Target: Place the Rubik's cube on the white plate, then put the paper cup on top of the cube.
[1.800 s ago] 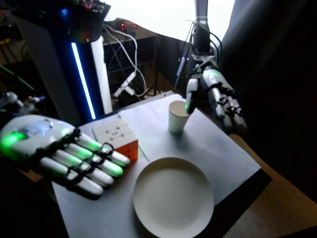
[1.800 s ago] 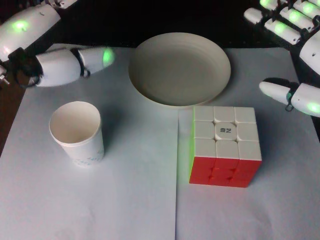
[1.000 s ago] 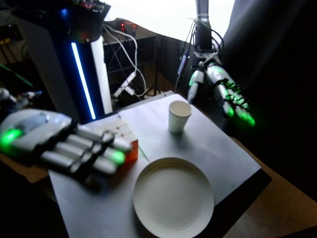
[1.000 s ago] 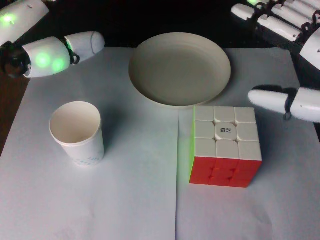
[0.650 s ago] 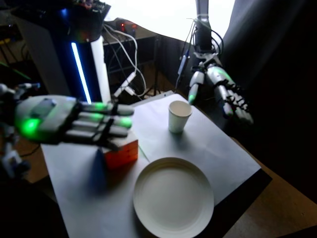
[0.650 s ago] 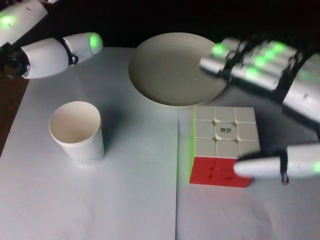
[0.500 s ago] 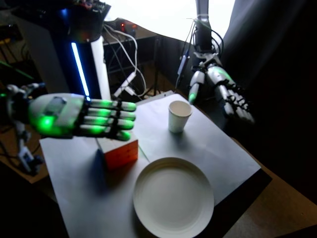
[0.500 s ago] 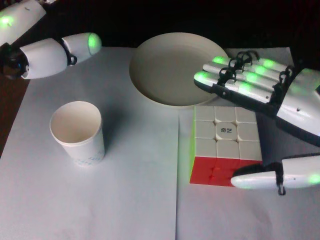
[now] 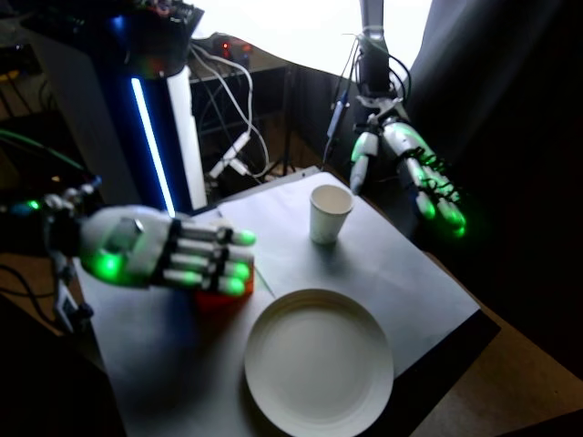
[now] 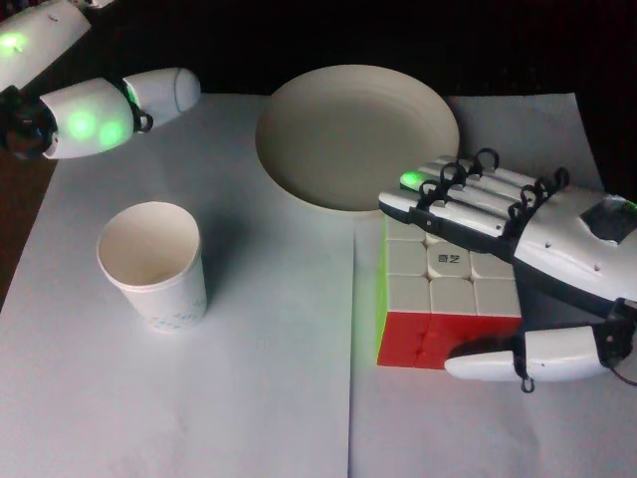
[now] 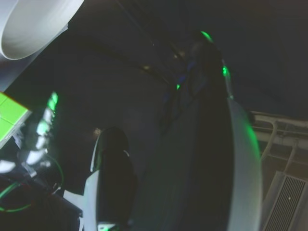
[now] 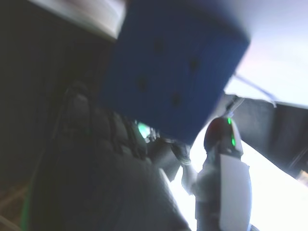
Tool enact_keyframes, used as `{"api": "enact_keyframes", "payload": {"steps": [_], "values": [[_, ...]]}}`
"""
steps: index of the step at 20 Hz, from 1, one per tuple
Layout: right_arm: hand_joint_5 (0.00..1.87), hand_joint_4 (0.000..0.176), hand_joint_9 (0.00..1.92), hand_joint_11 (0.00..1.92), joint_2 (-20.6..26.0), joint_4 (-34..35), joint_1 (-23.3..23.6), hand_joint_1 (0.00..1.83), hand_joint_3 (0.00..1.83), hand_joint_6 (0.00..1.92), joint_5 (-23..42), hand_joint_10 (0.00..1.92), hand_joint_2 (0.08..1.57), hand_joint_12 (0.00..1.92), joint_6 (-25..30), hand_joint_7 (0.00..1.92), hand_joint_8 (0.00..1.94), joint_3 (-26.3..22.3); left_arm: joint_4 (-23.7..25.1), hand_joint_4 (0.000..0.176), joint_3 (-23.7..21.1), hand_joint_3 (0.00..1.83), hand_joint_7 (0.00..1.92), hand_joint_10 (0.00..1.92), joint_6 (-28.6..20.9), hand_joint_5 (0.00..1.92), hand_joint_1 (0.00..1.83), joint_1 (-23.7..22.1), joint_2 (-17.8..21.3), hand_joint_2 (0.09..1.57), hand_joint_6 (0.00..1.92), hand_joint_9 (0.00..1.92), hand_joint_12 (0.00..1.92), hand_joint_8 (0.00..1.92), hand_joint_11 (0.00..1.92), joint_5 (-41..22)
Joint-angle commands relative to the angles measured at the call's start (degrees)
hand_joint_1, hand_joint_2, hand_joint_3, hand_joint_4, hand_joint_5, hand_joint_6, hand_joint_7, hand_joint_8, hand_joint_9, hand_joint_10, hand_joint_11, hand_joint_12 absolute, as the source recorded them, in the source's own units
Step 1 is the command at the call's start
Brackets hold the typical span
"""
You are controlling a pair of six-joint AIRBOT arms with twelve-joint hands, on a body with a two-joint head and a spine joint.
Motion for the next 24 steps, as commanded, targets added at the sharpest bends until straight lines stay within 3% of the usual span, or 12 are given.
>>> {"api": "enact_keyframes", "payload": {"steps": [1,2,3,4,5,8,13,16,18,19,20,24], "values": [[0.0,0.026,0.0,0.0,-0.42,0.94,0.77,0.62,0.01,0.0,5.58,0.0,1.03,0.0,-0.42,0.0,0.0,0.1,-0.4,0.077,0.14,0.0,0.02,0.0,-0.01,0.1,0.28,-0.34,0.03,1.33,0.0,0.01,0.24,0.0,0.0,-7.06],[0.0,0.036,0.0,0.0,-0.49,1.18,1.08,0.63,0.02,0.0,5.58,0.0,1.04,0.0,-1.2,0.0,0.0,0.09,-0.4,0.071,0.12,0.0,0.03,0.0,-0.01,0.1,0.27,-0.29,0.03,1.33,0.0,0.02,0.28,0.0,0.0,-7.04],[0.04,0.016,0.1,0.0,-0.53,1.5,1.42,0.69,0.0,0.01,5.58,0.08,1.13,0.79,-2.05,0.09,0.03,0.08,-0.4,0.082,0.12,0.0,0.03,0.0,-0.01,0.09,0.25,-0.21,0.03,1.33,0.0,0.01,0.25,0.0,0.0,-7.01],[0.11,0.005,0.02,0.0,-0.54,1.82,1.63,0.73,0.0,0.08,5.58,0.7,1.13,1.46,-2.34,0.19,0.16,0.09,-0.4,0.093,0.12,0.0,0.01,0.0,-0.01,0.08,0.25,-0.16,0.0,1.33,0.0,0.0,0.14,0.0,0.0,-7.03],[0.03,0.0,0.21,0.14,-0.54,1.87,1.67,0.88,0.01,0.97,5.58,1.42,1.18,1.75,-2.36,0.18,1.16,0.1,-0.4,0.092,0.11,0.0,0.02,0.0,-0.01,0.08,0.28,-0.16,-0.02,1.34,0.0,0.0,0.2,0.0,0.0,-7.06],[0.44,0.014,0.5,0.44,-0.83,1.91,1.64,1.03,0.02,1.74,5.58,1.91,1.4,1.92,-2.36,0.52,1.77,0.06,-0.46,0.098,0.08,0.0,0.01,0.0,-0.01,0.09,0.31,0.01,-0.04,1.32,0.0,0.0,0.24,0.0,0.0,-7.09],[0.5,0.0,0.53,0.56,-0.82,1.95,1.66,1.26,0.41,1.87,5.64,1.86,1.19,1.92,-2.36,0.47,1.76,-0.03,-0.73,0.123,0.06,0.0,0.01,0.0,-0.01,0.09,0.32,0.43,-0.02,1.33,0.0,0.0,0.22,0.0,0.0,-7.29],[0.42,0.0,0.58,0.77,-0.71,2.03,1.77,1.25,0.48,1.83,7.75,1.92,1.17,1.92,-2.36,0.48,1.83,-0.11,-0.88,0.088,0.06,0.0,0.02,0.0,-0.01,0.1,0.28,0.66,-0.02,1.33,0.0,0.0,0.21,0.0,0.0,-7.44],[0.41,0.0,0.64,0.85,0.15,2.23,2.53,1.28,0.59,1.77,9.71,1.92,1.1,1.92,-2.36,0.54,1.85,-0.3,-0.9,0.119,0.06,0.0,0.0,0.0,-0.01,0.08,0.3,0.69,-0.02,1.33,0.0,0.0,0.15,0.0,0.0,-7.44],[0.4,0.0,0.64,0.84,0.59,2.23,3.32,1.28,0.57,1.77,10.58,1.92,1.12,1.92,-2.36,0.54,1.86,-0.33,-0.95,0.129,0.06,0.0,0.0,0.0,-0.01,0.08,0.31,0.74,-0.02,1.33,0.0,0.0,0.19,0.0,0.0,-7.51],[0.35,0.0,0.65,0.87,0.99,2.23,4.1,1.28,0.56,1.82,11.32,1.9,1.12,1.92,-2.36,0.56,1.82,-0.32,-0.97,0.079,0.06,0.0,0.0,0.0,-0.01,0.09,0.32,0.77,-0.02,1.35,0.0,0.0,0.25,0.0,0.0,-7.54],[0.47,0.0,0.76,0.89,2.18,2.23,8.77,1.11,0.19,1.6,12.16,1.92,1.29,1.92,-4.03,0.63,1.84,0.27,-1.05,0.099,0.07,0.0,0.0,0.0,-0.01,0.09,0.32,0.83,-0.02,1.34,0.0,0.0,0.16,0.0,0.0,-7.58]]}}
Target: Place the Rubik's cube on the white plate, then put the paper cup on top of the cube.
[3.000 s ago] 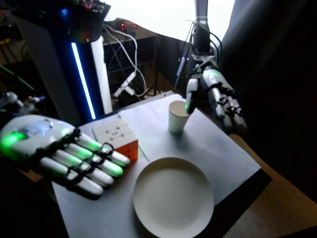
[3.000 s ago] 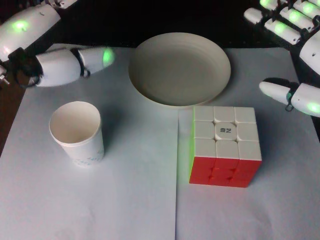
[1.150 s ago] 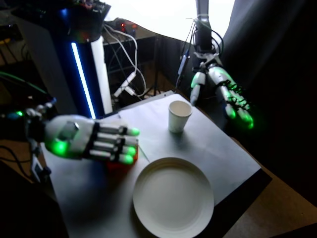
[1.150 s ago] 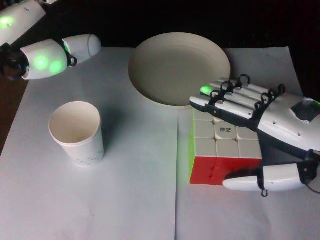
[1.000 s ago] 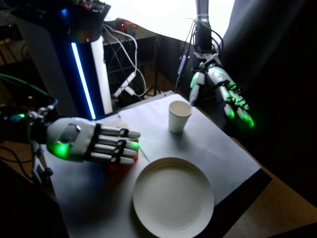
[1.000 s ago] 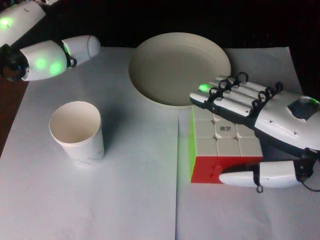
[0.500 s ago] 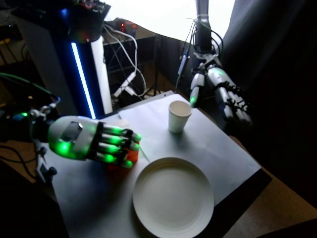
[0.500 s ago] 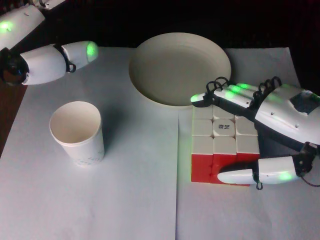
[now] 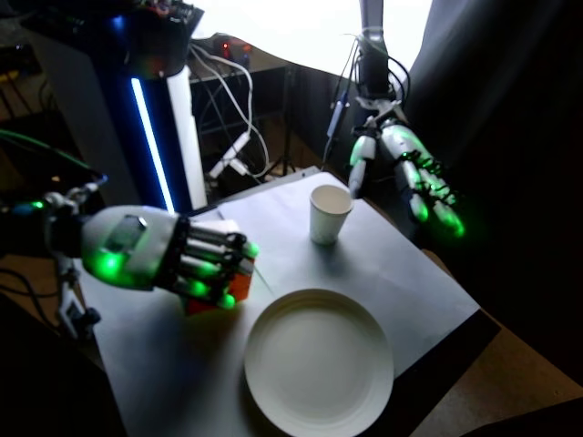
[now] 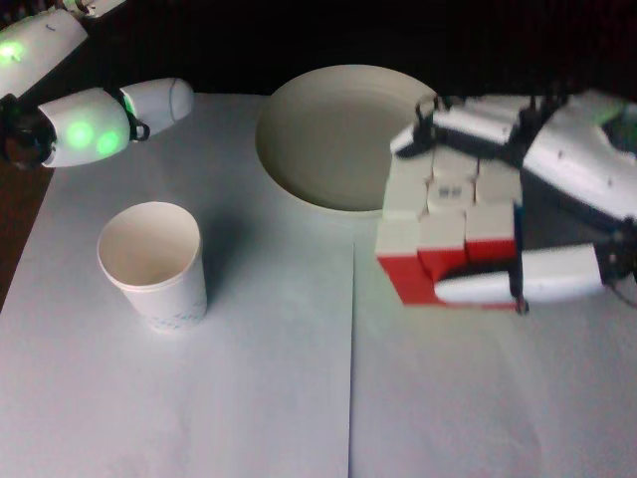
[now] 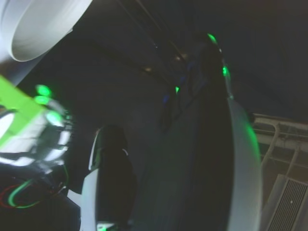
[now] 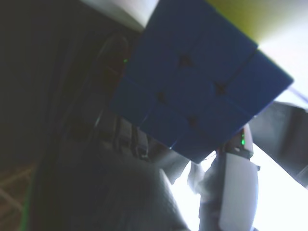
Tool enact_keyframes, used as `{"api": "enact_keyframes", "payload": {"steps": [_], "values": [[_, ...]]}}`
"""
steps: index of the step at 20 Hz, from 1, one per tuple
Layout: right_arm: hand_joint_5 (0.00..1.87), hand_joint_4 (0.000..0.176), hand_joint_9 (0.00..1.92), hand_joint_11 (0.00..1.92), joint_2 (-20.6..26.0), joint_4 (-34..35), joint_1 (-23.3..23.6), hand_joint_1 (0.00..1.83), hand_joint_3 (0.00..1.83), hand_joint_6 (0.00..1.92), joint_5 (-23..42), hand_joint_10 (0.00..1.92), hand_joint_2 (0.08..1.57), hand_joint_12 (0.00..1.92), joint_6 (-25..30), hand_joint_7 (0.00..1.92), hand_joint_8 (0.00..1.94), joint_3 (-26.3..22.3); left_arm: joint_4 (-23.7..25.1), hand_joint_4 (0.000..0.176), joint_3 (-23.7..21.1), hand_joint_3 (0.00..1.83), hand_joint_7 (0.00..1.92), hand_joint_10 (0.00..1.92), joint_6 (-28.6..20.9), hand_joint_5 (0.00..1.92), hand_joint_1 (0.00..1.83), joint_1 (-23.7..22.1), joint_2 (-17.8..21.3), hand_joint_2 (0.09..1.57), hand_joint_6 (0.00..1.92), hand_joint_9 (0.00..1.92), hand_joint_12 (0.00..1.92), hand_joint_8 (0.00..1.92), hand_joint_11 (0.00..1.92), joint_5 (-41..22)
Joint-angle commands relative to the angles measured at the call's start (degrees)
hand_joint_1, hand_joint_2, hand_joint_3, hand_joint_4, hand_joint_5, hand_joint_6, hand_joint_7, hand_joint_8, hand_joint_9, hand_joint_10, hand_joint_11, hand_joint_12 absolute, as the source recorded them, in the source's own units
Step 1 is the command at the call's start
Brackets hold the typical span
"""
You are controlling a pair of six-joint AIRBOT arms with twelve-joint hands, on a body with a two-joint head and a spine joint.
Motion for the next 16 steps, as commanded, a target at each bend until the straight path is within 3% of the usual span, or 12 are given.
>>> {"api": "enact_keyframes", "payload": {"steps": [1,2,3,4,5,6,8,9,11,13,15,16], "values": [[0.46,0.0,0.95,1.08,-0.01,0.72,1.56,1.12,0.37,1.64,9.01,1.92,1.21,1.92,0.18,0.66,1.87,0.41,-0.4,0.092,0.07,0.0,0.0,0.0,-0.01,0.09,0.31,-0.35,-0.04,1.35,0.0,0.0,0.2,0.0,0.0,-7.27],[0.46,0.0,0.98,1.13,-0.11,0.74,2.39,1.11,0.55,1.7,8.99,1.92,1.13,1.92,0.18,0.68,1.89,0.89,-0.4,0.089,0.07,0.0,0.0,0.0,-0.01,0.09,0.3,-0.35,-0.05,1.35,0.0,0.0,0.22,0.0,0.0,-7.27],[0.43,0.0,0.89,1.04,-0.35,1.1,3.12,1.09,0.46,1.72,8.97,1.92,1.19,1.92,0.17,0.64,1.88,1.5,-0.44,0.086,0.09,0.0,0.0,0.0,-0.01,0.08,0.29,-0.35,-0.11,1.36,0.0,0.0,0.24,0.0,0.0,-7.25],[0.42,0.0,0.78,0.95,-0.98,1.42,4.08,1.07,0.23,1.71,8.87,1.92,1.29,1.92,0.16,0.62,1.83,2.48,-0.44,0.097,0.13,0.0,0.0,0.0,-0.01,0.08,0.31,-0.35,-0.19,1.35,0.0,0.0,0.24,0.0,0.0,-7.2],[0.45,0.0,0.85,1.01,-1.49,1.64,4.96,1.1,0.11,1.62,8.59,1.92,1.32,1.92,0.16,0.65,1.79,3.34,-0.44,0.098,0.19,0.0,0.0,0.0,-0.01,0.09,0.34,-0.35,-0.28,1.36,0.0,0.0,0.2,0.0,0.0,-7.13],[0.47,0.0,0.9,1.05,-2.06,1.67,6.34,1.11,0.1,1.59,7.85,1.92,1.32,1.92,0.16,0.67,1.77,4.18,-0.43,0.085,0.2,0.0,0.0,0.0,-0.01,0.09,0.36,-0.35,-0.32,1.37,0.0,0.0,0.09,0.0,0.0,-7.03],[0.45,0.0,0.88,1.06,-3.16,1.67,9.36,1.09,0.07,1.64,4.99,1.92,1.35,1.92,-0.85,0.62,1.82,5.81,-0.43,0.077,0.2,0.0,0.0,0.0,-0.01,0.09,0.36,-0.28,-0.3,1.35,0.0,0.0,0.05,0.0,0.0,-7.05],[0.44,0.0,0.85,1.02,-4.02,1.72,11.18,1.08,0.07,1.64,2.97,1.92,1.36,1.92,-1.91,0.62,1.83,6.9,-0.47,0.089,0.2,0.0,0.0,0.0,-0.01,0.09,0.35,-0.27,-0.3,1.34,0.0,0.0,0.26,0.0,0.0,-7.13],[0.45,0.0,0.83,0.99,-6.94,2.32,14.79,1.08,0.06,1.66,-1.57,1.92,1.36,1.92,-2.77,0.63,1.78,10.32,-0.56,0.088,0.2,0.0,0.0,0.0,-0.01,0.09,0.41,-0.2,-0.33,1.35,0.0,0.0,0.29,0.0,0.0,-7.15],[0.46,0.0,0.92,1.08,-9.68,2.53,17.12,1.08,0.05,1.65,-5.11,1.92,1.36,1.92,-2.78,0.63,1.78,13.41,-0.6,0.112,0.19,0.0,0.0,0.0,-0.01,0.08,0.29,-0.17,-0.33,1.34,0.0,0.0,0.22,0.0,0.0,-7.33],[0.47,0.0,0.9,1.07,-12.84,3.26,18.79,1.09,0.03,1.6,-7.7,1.92,1.37,1.92,-2.79,0.62,1.82,16.98,-0.6,0.07,0.28,0.0,0.0,0.0,-0.01,0.1,0.41,-0.19,-0.48,1.36,0.0,0.0,0.29,0.0,0.0,-7.38],[0.45,0.0,0.89,1.07,-14.64,4.38,19.41,1.1,0.02,1.61,-8.84,1.92,1.38,1.92,-2.88,0.63,1.83,19.1,-0.6,0.083,0.39,0.0,0.01,0.0,-0.01,0.11,0.39,-0.2,-0.58,1.34,0.0,0.0,0.25,0.0,0.0,-7.45]]}}
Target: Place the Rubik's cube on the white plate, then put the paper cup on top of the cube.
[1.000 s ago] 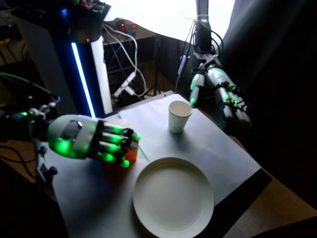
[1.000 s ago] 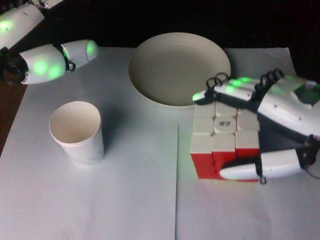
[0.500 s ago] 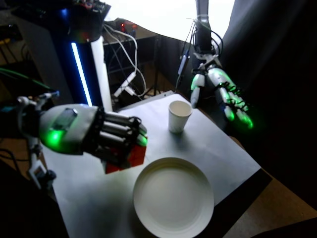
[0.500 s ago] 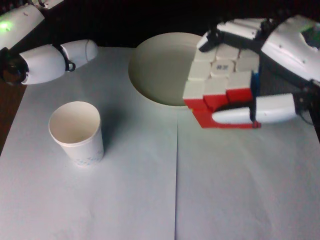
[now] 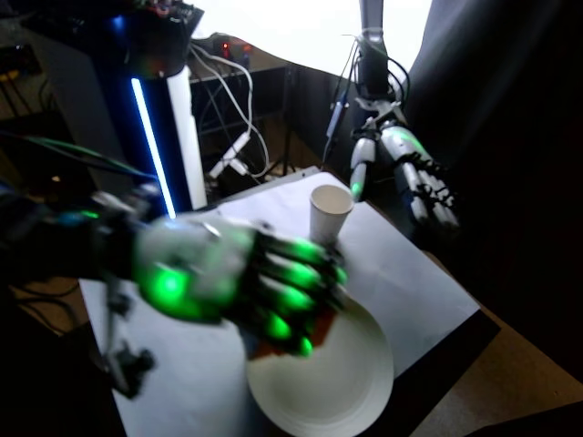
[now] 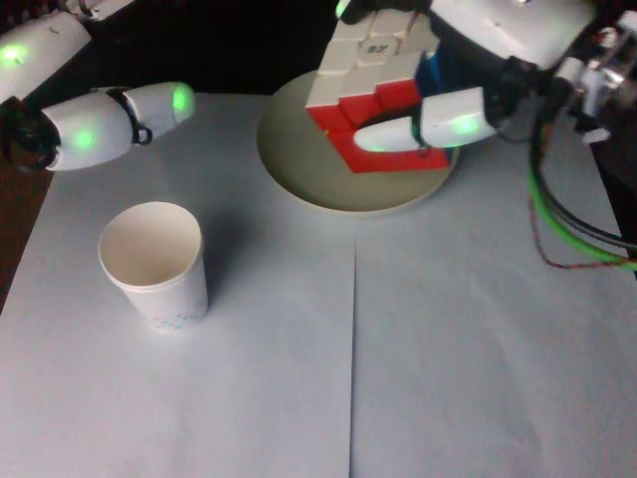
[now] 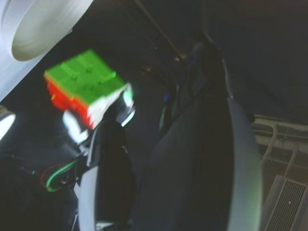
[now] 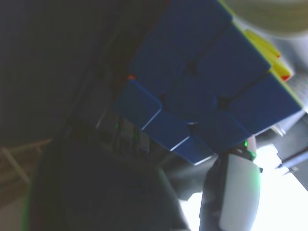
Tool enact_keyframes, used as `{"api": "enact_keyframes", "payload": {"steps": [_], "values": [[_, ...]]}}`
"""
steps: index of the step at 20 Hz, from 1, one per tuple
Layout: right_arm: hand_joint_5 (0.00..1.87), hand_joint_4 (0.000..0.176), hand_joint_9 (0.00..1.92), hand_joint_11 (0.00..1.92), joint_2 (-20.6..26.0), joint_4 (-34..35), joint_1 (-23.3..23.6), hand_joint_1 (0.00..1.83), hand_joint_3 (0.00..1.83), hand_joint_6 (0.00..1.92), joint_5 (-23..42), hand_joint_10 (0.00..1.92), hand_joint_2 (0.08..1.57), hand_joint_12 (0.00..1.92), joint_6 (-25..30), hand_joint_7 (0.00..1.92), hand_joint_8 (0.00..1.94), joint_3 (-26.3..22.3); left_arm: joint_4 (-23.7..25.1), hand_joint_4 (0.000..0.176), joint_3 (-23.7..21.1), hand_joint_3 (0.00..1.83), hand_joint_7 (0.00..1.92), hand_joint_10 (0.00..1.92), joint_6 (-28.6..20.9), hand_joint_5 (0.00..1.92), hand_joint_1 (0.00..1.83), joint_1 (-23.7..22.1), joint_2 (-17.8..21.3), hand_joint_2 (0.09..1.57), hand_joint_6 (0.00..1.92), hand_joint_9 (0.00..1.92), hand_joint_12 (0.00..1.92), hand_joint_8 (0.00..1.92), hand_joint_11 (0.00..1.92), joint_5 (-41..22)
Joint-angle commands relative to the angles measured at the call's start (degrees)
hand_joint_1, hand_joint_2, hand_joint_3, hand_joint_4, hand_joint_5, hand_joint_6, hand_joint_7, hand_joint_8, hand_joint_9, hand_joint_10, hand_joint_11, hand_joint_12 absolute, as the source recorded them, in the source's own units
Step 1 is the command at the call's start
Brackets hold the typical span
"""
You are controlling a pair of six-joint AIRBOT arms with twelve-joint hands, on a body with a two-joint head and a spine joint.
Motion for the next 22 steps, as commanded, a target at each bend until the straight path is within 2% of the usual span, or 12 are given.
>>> {"api": "enact_keyframes", "payload": {"steps": [1,4,6,9,10,13,15,16,19,20,21,22], "values": [[0.46,0.0,0.86,1.03,-0.69,2.06,1.64,1.1,0.01,1.61,7.02,1.92,1.37,1.92,0.22,0.63,1.81,1.09,-0.31,0.079,0.35,0.0,0.02,0.0,-0.08,0.11,0.36,-0.31,-0.25,1.34,0.0,0.0,0.25,0.01,0.0,-7.53],[0.47,0.0,1.01,1.15,-3.84,5.42,1.82,1.14,0.0,1.55,4.79,1.92,1.36,1.92,0.21,0.67,1.8,5.47,-0.29,0.051,0.6,0.0,0.01,0.0,-0.08,0.1,0.35,-0.32,-0.61,1.36,0.0,0.0,0.18,0.0,0.0,-7.9],[0.41,0.0,0.76,0.91,-4.69,6.95,1.79,1.08,0.0,1.67,2.39,1.83,1.38,1.92,0.21,0.63,1.73,7.28,-0.26,0.065,0.54,0.0,0.02,0.0,-0.11,0.1,0.33,-0.32,-0.6,1.36,0.0,0.0,0.18,0.0,0.0,-8.17],[0.13,0.006,0.14,0.03,-6.37,7.64,1.77,1.0,0.0,0.76,-1.02,1.24,1.26,1.62,0.17,0.17,0.9,9.09,-0.25,0.096,0.45,0.0,0.01,0.0,-0.14,0.1,0.36,-0.32,-0.57,1.35,0.0,0.0,0.13,0.0,0.0,-8.4],[0.1,0.056,0.07,0.0,-6.73,7.67,1.76,0.85,0.0,0.5,-2.03,0.97,1.26,1.63,0.1,0.12,0.55,9.43,-0.25,0.105,0.41,0.0,0.0,0.0,-0.14,0.1,0.38,-0.32,-0.55,1.36,0.0,0.0,0.06,0.0,0.0,-8.43],[0.1,0.047,0.02,0.0,-6.98,9.35,1.27,0.75,0.0,0.05,-2.5,0.73,1.22,1.44,-1.77,0.17,0.01,9.32,-0.27,0.089,0.39,0.0,0.0,0.0,-0.16,0.09,0.36,-0.3,-0.55,1.37,0.0,0.0,0.03,0.0,0.0,-8.51],[0.01,0.105,0.0,0.0,-6.98,9.53,1.09,0.65,0.0,0.0,-2.49,0.45,1.23,1.34,-1.77,0.03,0.0,8.96,-0.27,0.111,0.36,0.0,0.0,0.0,-0.17,0.1,0.38,-0.3,-0.55,1.35,0.0,0.0,0.02,0.0,0.0,-8.57],[0.0,0.11,0.0,0.0,-6.91,9.53,1.07,0.62,0.0,0.0,-2.48,0.37,1.23,1.28,-1.77,0.0,0.0,8.63,-0.28,0.081,0.35,0.0,0.0,0.0,-0.18,0.1,0.39,-0.28,-0.52,1.36,0.01,0.0,0.03,0.0,0.0,-8.6],[0.0,0.101,0.01,0.0,-6.08,9.53,1.06,0.54,0.0,0.0,-2.43,0.36,1.2,0.95,-1.78,0.0,0.0,7.55,-0.31,0.091,0.32,0.0,0.0,0.0,-0.19,0.09,0.31,-0.27,-0.52,1.33,0.0,0.0,0.0,0.0,0.0,-8.61],[0.0,0.086,0.01,0.0,-5.69,9.52,1.06,0.55,0.0,0.0,-2.37,0.34,1.2,0.83,-1.83,0.0,0.0,7.0,-0.34,0.123,0.31,0.0,0.0,0.0,-0.19,0.09,0.34,-0.26,-0.51,1.33,0.0,0.0,0.0,0.0,0.0,-8.61],[0.0,0.085,0.01,0.0,-5.22,9.52,1.06,0.55,0.0,0.0,-2.14,0.31,1.2,0.96,-2.0,0.0,0.0,6.48,-0.39,0.121,0.3,0.0,0.0,0.0,-0.2,0.08,0.36,-0.23,-0.51,1.34,0.0,0.0,0.0,0.0,0.01,-8.6],[0.0,0.097,0.05,0.0,-4.62,9.52,1.0,0.55,0.0,0.0,-1.83,0.29,1.18,0.92,-2.45,0.0,0.0,5.8,-0.52,0.069,0.28,0.0,0.01,0.0,-0.2,0.1,0.36,-0.14,-0.48,1.34,0.01,0.0,0.01,0.0,0.03,-8.6]]}}
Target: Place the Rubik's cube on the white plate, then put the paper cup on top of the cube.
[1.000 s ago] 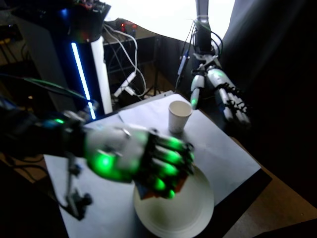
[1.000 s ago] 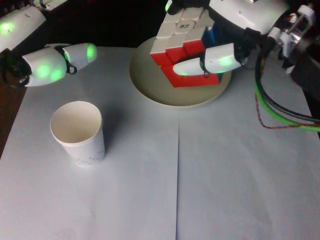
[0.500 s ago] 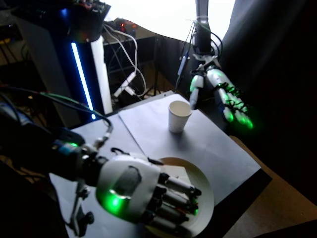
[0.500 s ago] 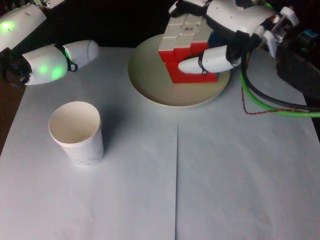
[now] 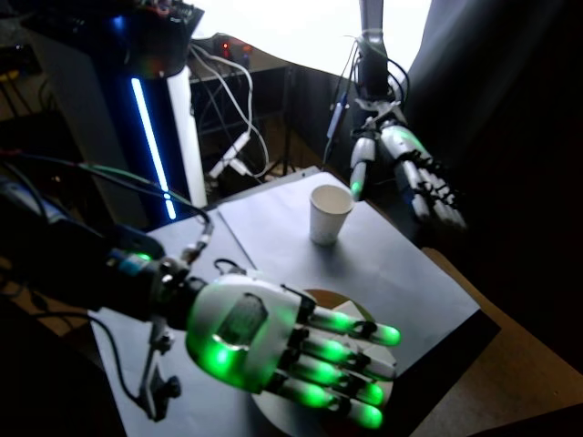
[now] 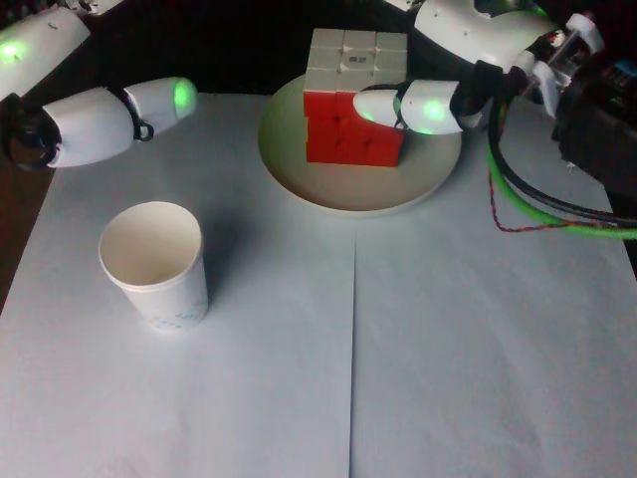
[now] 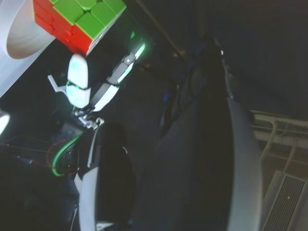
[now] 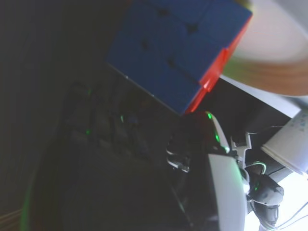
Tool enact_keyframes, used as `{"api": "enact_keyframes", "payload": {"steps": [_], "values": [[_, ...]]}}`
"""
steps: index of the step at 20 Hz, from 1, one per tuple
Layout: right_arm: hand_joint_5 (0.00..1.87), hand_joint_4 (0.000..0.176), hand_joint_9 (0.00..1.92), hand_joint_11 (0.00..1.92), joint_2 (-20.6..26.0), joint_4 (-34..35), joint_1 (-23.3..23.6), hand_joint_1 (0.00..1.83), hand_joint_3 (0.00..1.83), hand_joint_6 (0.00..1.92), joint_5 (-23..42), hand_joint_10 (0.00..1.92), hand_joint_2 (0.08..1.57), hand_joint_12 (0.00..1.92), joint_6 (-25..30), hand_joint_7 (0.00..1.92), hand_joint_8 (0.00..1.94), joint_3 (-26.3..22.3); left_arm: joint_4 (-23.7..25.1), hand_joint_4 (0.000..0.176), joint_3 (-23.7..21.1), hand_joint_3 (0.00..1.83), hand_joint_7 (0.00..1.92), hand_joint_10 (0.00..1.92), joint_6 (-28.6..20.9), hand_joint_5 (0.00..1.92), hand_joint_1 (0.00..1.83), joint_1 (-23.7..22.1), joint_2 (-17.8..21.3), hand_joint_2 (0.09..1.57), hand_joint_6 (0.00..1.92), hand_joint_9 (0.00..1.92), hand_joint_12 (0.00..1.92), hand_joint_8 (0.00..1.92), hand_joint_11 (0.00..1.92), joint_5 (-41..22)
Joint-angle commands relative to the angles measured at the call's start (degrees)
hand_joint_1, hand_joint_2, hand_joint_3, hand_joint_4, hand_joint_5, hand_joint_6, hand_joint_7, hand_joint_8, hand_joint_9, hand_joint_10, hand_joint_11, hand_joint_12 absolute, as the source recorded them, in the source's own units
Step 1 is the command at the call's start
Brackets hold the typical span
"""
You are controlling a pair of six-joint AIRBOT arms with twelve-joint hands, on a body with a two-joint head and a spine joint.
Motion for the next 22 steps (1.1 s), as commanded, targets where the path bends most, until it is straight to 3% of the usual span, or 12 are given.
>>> {"api": "enact_keyframes", "payload": {"steps": [1,3,5,6,8,9,10,12,13,15,21,22], "values": [[0.0,0.092,0.04,0.0,0.66,0.08,0.54,0.53,0.0,0.0,7.93,0.29,1.2,0.83,-0.12,0.0,0.0,-0.47,-0.51,0.067,-0.01,0.0,0.01,0.0,-0.18,0.1,0.36,-0.22,-0.1,1.35,0.0,0.0,0.01,0.0,0.02,-7.26],[0.0,0.156,0.0,0.0,2.57,0.07,0.06,0.47,0.0,0.0,9.82,0.14,1.19,0.42,-0.47,0.0,0.0,-2.4,-0.67,0.129,-0.11,0.01,0.0,0.0,-0.18,0.07,0.25,-0.08,0.01,1.32,0.01,0.0,0.21,0.0,0.0,-7.28],[0.0,0.112,0.0,0.0,5.39,0.01,-0.62,0.27,0.01,0.0,12.7,0.0,1.24,0.0,-1.52,0.0,0.0,-5.55,-0.82,0.097,-0.21,0.0,0.0,0.0,-0.18,0.09,0.34,0.02,0.14,1.31,0.0,0.0,0.4,0.0,0.0,-7.31],[0.0,0.121,0.0,0.0,7.18,-0.18,-1.4,0.27,0.02,0.0,14.93,0.0,1.27,0.0,-1.52,0.0,0.0,-7.43,-0.9,0.095,-0.29,0.0,0.0,0.0,-0.18,0.08,0.33,0.14,0.23,1.3,0.0,0.0,0.27,0.0,0.0,-7.4],[0.0,0.096,0.07,0.0,11.17,-1.61,-3.21,0.46,0.0,0.0,18.97,0.13,1.25,0.9,-1.52,0.0,0.0,-11.91,-1.07,0.103,-0.51,0.0,0.0,0.0,-0.18,0.06,0.34,0.37,0.53,1.31,0.0,0.0,0.31,0.0,0.0,-7.61],[0.0,0.092,0.0,0.0,12.95,-2.21,-4.64,0.49,0.0,0.0,21.03,0.29,1.25,1.09,-1.52,0.0,0.0,-14.13,-1.18,0.116,-0.68,0.0,0.0,0.0,-0.17,0.06,0.37,0.6,0.78,1.28,0.0,0.0,0.43,0.0,0.0,-7.78],[0.0,0.077,0.0,0.0,15.38,-2.53,-7.34,0.48,0.0,0.0,24.68,0.27,1.26,1.01,-1.52,0.0,0.0,-17.25,-1.36,0.109,-0.91,0.0,0.0,0.0,-0.17,0.07,0.41,0.86,1.12,1.26,0.0,0.0,0.48,0.0,0.0,-7.97],[0.0,0.08,0.01,0.0,18.4,-2.95,-10.86,0.4,0.0,0.0,28.71,0.08,1.26,0.29,-1.52,0.0,0.0,-21.08,-1.52,0.107,-1.42,0.0,0.01,0.0,-0.16,0.06,0.45,1.33,1.72,1.23,0.0,0.0,0.3,0.0,0.0,-8.41],[0.0,0.063,0.01,0.0,19.43,-3.13,-12.11,0.31,0.0,0.0,29.77,0.06,1.27,0.31,-1.52,0.0,0.0,-22.39,-1.67,0.079,-1.73,0.0,0.02,0.0,-0.16,0.05,0.4,1.72,2.07,1.21,0.0,0.0,0.13,0.0,0.0,-8.83],[0.0,0.056,0.0,0.0,22.14,-3.25,-15.65,0.21,0.0,0.0,32.87,0.01,1.26,0.09,-1.52,0.0,0.0,-25.46,-1.78,0.108,-2.83,0.0,0.01,0.0,-0.16,0.06,0.32,2.79,3.04,1.17,0.0,0.0,0.13,0.0,0.0,-10.26],[0.0,0.157,0.0,0.01,28.75,0.29,-25.17,0.05,0.0,0.0,41.27,0.0,1.21,0.01,-2.16,0.0,0.0,-31.4,-0.87,0.138,-6.98,0.0,0.0,0.0,-0.11,0.0,0.41,6.99,6.23,1.08,0.0,0.0,0.0,0.0,0.0,-14.01],[0.0,0.122,0.0,0.0,29.32,1.38,-26.33,0.06,0.0,0.0,42.38,0.0,1.26,0.0,-2.22,0.0,0.0,-31.74,-0.54,0.128,-7.85,0.0,0.0,0.0,-0.11,0.0,0.47,7.96,6.72,1.09,0.0,0.0,0.0,0.0,0.0,-14.61]]}}
